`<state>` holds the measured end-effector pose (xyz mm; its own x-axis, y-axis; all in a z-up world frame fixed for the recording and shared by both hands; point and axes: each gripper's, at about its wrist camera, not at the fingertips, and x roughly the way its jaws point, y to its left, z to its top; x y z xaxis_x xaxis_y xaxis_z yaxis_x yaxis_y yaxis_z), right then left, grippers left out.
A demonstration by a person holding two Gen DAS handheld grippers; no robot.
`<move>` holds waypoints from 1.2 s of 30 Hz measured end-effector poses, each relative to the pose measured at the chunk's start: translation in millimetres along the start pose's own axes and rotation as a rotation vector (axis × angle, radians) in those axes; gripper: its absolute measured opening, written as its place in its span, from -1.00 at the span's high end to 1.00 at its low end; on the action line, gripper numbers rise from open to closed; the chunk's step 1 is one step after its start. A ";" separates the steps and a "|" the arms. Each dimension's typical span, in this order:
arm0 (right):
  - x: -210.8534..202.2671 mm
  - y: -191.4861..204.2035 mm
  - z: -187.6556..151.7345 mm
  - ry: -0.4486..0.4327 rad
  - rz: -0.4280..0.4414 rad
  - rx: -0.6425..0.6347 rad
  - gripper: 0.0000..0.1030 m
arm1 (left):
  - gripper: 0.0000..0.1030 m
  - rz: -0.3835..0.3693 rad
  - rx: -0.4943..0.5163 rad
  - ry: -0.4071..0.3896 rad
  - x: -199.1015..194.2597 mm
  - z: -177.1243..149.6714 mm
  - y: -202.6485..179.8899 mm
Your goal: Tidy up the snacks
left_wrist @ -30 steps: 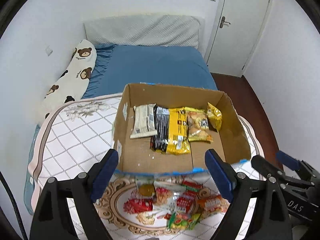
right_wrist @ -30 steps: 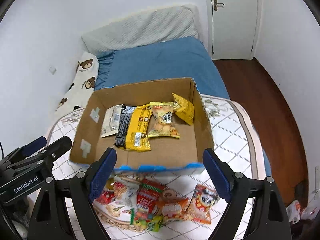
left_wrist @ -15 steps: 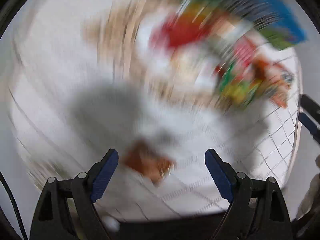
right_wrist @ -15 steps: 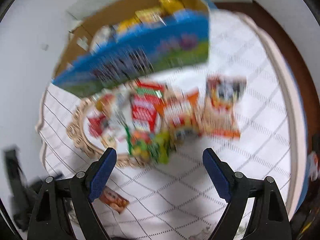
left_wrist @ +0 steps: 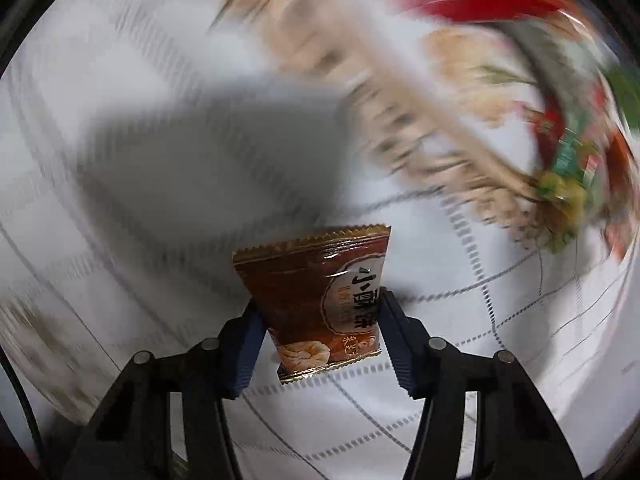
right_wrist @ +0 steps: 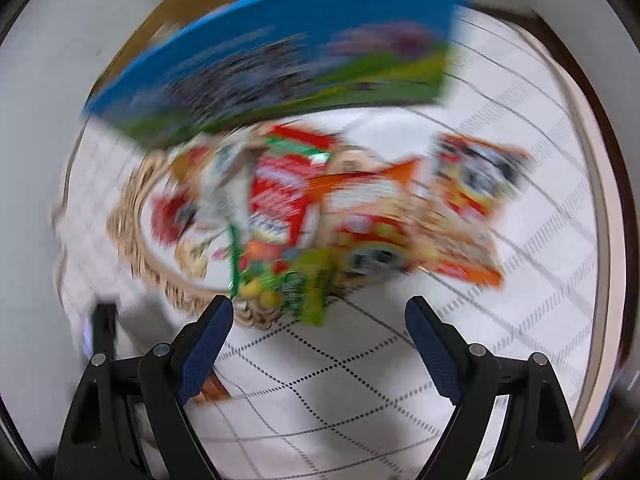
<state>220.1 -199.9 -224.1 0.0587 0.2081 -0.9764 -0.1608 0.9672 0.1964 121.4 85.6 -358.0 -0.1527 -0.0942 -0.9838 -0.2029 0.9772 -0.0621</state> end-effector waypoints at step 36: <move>92.3 0.0 -29.5 0.253 -0.055 0.127 -0.10 | -0.05 0.076 0.162 -0.099 4.5 -4.5 -64.6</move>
<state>196.5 -185.0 -316.8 -0.1866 0.1271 -0.9742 -0.0386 0.9899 0.1365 129.5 21.2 -357.7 -0.0640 -0.0074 -0.9979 -0.0352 0.9994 -0.0052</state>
